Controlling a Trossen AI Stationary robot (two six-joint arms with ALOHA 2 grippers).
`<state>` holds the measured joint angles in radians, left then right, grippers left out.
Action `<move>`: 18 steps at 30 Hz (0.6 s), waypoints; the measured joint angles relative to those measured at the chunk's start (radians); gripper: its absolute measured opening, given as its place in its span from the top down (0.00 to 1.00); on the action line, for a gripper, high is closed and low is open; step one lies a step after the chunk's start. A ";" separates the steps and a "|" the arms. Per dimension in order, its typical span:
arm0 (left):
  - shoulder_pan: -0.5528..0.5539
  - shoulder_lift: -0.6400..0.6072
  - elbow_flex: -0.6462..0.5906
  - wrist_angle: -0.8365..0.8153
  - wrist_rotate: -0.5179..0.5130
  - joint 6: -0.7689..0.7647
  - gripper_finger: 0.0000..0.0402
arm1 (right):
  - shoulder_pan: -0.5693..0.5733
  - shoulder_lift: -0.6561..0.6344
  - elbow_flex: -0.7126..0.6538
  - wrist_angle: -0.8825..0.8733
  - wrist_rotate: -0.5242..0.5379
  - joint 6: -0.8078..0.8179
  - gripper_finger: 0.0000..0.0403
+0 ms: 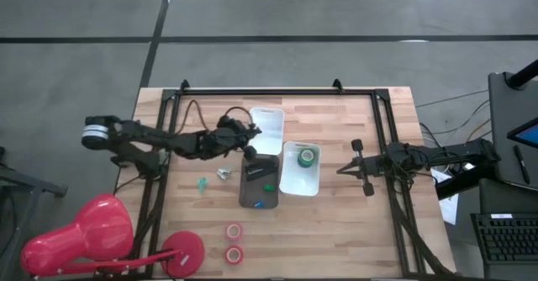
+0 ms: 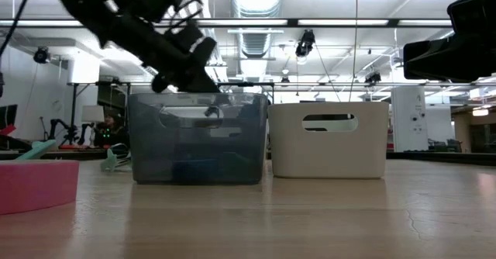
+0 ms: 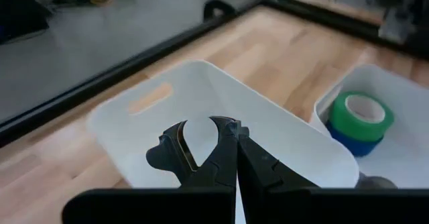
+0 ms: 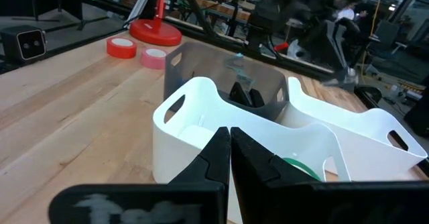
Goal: Pick and place Stapler, Stapler remover, tape
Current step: Put the black staple remover into the top white bin
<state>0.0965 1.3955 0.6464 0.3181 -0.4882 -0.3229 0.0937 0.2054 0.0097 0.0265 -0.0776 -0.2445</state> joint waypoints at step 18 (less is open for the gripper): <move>0.148 0.260 0.227 -0.232 0.206 -0.024 0.97 | 0.000 0.000 0.000 0.000 0.000 0.001 0.98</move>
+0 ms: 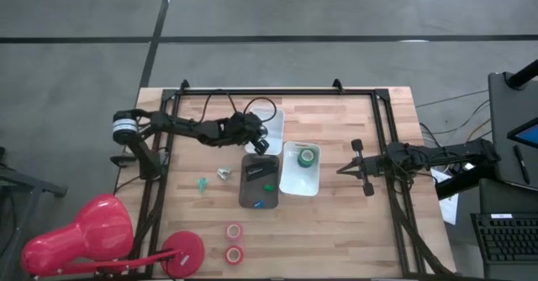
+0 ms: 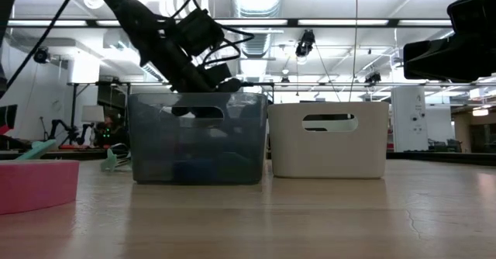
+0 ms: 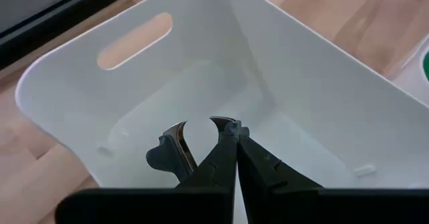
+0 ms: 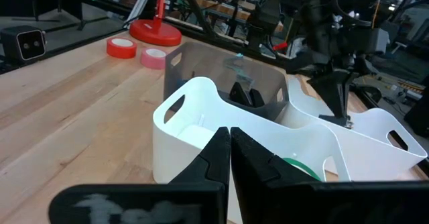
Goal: Pick and place Stapler, Stapler remover, tape
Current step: Put the black staple remover into the top white bin, then put the right green staple remover into the top white bin
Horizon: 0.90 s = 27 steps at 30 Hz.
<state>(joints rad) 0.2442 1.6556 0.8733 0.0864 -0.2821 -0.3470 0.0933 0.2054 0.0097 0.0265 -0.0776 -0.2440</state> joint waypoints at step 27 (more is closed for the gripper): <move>-0.029 -0.149 0.001 -0.091 0.069 -0.047 0.82 | 0.000 0.000 0.000 0.000 0.000 -0.002 0.98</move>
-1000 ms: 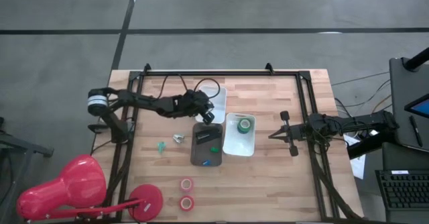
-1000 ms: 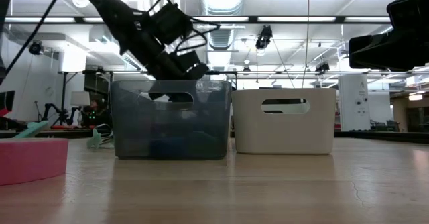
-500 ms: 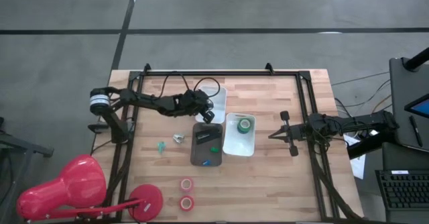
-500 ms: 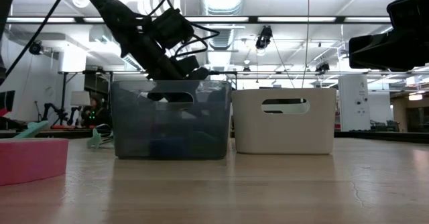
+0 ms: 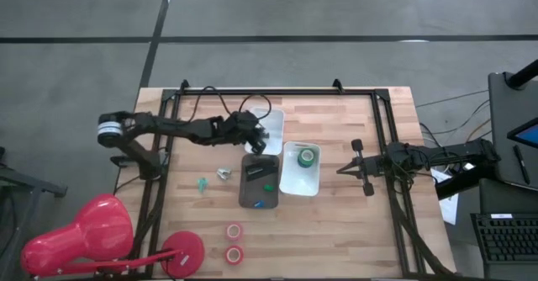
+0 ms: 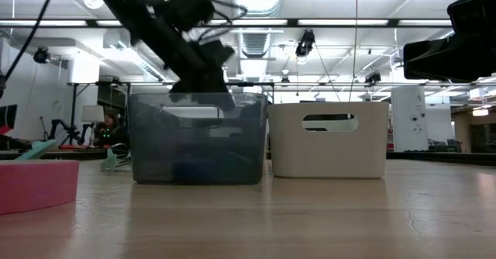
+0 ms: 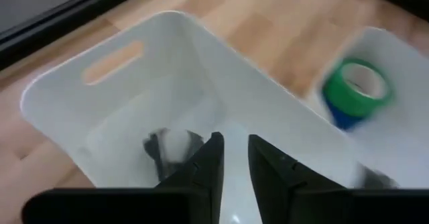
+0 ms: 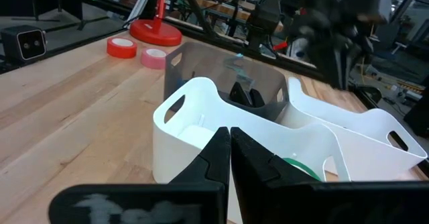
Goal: Pick and place Stapler, Stapler remover, tape
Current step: Put the right green staple remover into the top white bin
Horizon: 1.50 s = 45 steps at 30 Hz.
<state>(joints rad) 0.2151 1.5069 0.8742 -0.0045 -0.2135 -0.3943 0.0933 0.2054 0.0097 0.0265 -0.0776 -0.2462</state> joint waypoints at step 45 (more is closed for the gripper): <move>-0.385 -0.150 -0.148 -0.611 -0.102 0.025 0.65 | 0.000 0.000 0.000 0.000 0.000 0.001 0.98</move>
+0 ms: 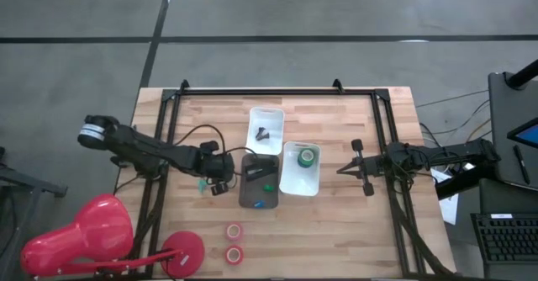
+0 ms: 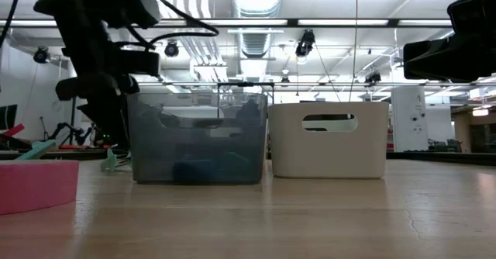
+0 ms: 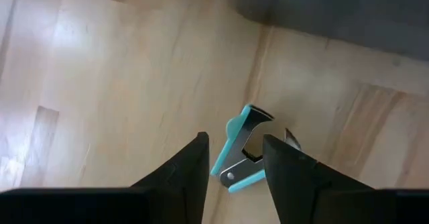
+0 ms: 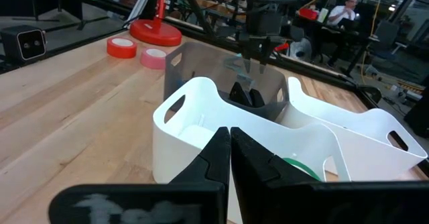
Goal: Pick and place Stapler, Stapler remover, tape
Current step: Put the right green staple remover into the top white bin
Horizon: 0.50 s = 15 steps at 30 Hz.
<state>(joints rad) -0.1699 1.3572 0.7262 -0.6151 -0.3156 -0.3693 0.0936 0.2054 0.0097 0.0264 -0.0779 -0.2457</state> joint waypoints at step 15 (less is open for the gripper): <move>0.001 0.064 -0.013 0.081 -0.028 0.102 0.68 | 0.000 0.000 0.000 0.000 0.000 -0.001 0.98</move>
<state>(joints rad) -0.1692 1.4217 0.7128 -0.5339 -0.3433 -0.2668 0.0936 0.2054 0.0097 0.0265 -0.0776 -0.2462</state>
